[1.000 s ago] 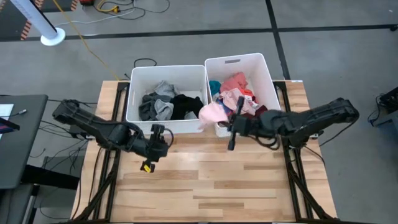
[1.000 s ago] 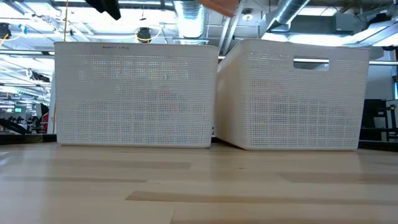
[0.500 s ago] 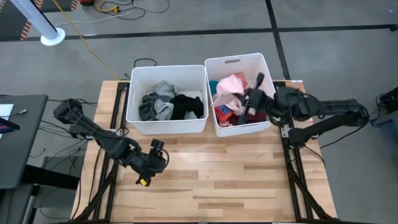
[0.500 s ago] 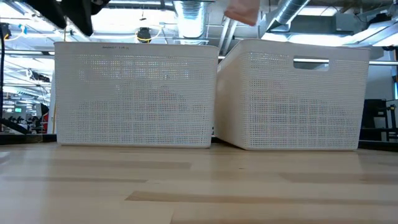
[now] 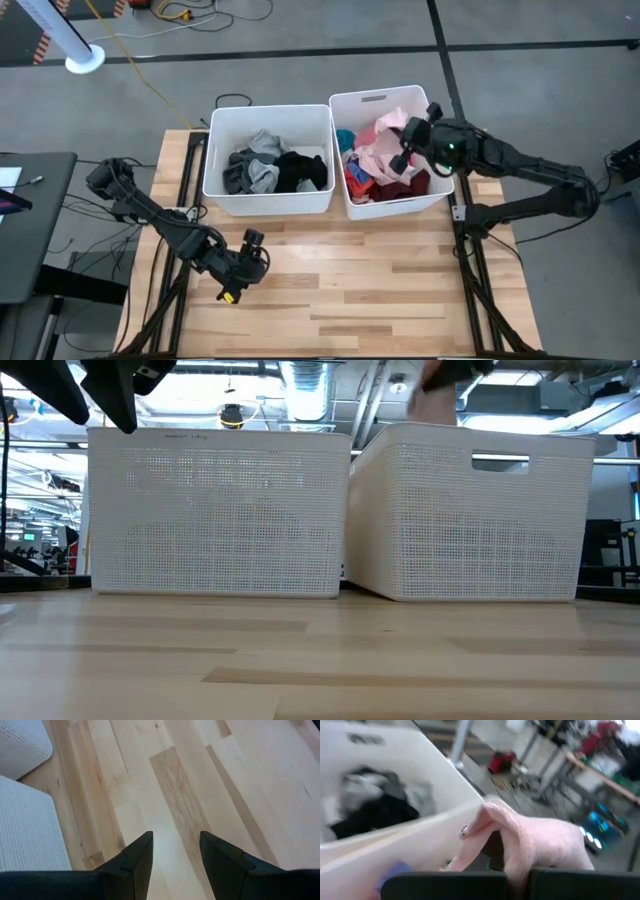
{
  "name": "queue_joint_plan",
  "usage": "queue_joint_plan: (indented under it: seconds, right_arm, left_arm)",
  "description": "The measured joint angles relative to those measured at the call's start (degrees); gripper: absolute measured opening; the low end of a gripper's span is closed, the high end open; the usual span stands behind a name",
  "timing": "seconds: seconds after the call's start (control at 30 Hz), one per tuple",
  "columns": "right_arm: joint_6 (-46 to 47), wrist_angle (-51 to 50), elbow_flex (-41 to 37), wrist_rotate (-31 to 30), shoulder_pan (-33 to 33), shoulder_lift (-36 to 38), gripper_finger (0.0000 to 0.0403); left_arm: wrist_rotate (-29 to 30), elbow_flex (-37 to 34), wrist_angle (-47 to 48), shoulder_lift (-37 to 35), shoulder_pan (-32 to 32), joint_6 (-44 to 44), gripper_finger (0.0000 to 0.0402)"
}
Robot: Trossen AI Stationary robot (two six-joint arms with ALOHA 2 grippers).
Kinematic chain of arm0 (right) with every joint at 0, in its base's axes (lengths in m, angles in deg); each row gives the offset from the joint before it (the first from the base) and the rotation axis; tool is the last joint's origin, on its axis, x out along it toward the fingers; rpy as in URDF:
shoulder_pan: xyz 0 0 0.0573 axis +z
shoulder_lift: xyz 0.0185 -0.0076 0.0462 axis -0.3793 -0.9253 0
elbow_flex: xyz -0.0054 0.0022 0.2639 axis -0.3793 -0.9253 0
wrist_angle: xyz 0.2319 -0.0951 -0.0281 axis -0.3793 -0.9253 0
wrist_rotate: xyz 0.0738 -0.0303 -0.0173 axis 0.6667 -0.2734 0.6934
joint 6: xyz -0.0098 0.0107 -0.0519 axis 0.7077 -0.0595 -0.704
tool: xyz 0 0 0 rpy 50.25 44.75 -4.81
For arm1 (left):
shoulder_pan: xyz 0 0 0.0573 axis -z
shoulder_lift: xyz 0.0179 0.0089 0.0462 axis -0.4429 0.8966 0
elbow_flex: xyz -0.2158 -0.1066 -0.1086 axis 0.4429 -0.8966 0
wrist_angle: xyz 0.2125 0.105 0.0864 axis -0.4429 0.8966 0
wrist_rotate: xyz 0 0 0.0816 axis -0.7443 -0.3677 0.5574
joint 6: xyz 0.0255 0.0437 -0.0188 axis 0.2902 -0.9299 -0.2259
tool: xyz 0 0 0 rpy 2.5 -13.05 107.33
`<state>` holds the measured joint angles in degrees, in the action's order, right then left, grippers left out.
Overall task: Sort clothes
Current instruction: Put the pink sock into the right white laundry organizer
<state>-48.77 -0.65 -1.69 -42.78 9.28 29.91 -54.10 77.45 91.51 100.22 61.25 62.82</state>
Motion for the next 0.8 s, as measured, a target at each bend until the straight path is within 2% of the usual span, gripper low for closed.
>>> queue_joint_plan:
  seconds: [0.27, 0.5, 0.8]
  right_arm:
    - [6.38, -9.63, -0.08, 0.39, -8.37, -1.15, 0.0]
    - [9.98, -12.13, -4.74, 4.78, -12.97, -1.63, 0.0]
    - [12.52, -10.7, -12.7, 8.8, -17.04, -1.61, 0.0003]
  left_arm:
    - [0.0, 0.0, -0.64, 0.0, 0.01, -0.46, 0.0157]
    - [-0.01, 0.0, -1.46, 0.0, 0.0, -0.9, 0.0157]
    - [-0.01, 0.0, -1.76, 0.0, 0.0, -0.9, 0.0157]
